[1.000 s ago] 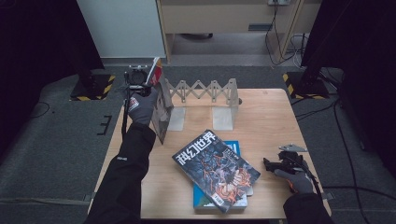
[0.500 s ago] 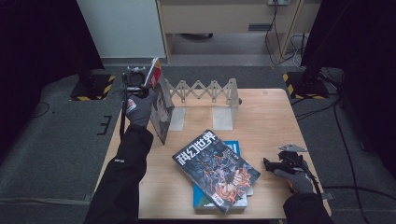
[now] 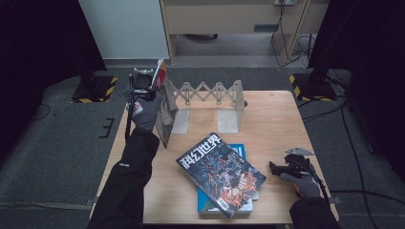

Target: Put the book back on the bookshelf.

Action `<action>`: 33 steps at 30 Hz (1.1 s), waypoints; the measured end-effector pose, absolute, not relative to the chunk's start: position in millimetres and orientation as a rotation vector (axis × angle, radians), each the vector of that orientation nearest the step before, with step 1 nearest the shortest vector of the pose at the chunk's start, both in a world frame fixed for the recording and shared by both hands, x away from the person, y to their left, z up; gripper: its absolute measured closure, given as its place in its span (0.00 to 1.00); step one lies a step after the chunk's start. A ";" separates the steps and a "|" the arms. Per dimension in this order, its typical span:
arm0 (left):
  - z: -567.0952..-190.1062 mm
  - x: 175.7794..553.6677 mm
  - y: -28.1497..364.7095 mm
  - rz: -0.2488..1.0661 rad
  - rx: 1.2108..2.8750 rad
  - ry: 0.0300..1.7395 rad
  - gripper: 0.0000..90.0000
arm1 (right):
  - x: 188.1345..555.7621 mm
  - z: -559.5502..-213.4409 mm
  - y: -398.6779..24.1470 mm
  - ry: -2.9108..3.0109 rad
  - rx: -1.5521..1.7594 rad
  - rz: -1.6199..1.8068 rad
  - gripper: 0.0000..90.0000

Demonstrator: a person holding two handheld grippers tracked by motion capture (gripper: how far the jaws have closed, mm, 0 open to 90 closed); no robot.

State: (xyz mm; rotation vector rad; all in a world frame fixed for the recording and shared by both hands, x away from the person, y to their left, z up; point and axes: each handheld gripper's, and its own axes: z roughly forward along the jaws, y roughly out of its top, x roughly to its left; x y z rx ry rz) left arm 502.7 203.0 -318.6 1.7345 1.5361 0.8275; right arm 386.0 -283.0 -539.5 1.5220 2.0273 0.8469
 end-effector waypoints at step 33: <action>-304.0 466.8 220.0 0.697 1.596 1.338 0.56 | 387.0 -539.8 -281.2 2.026 1.537 0.842 0.00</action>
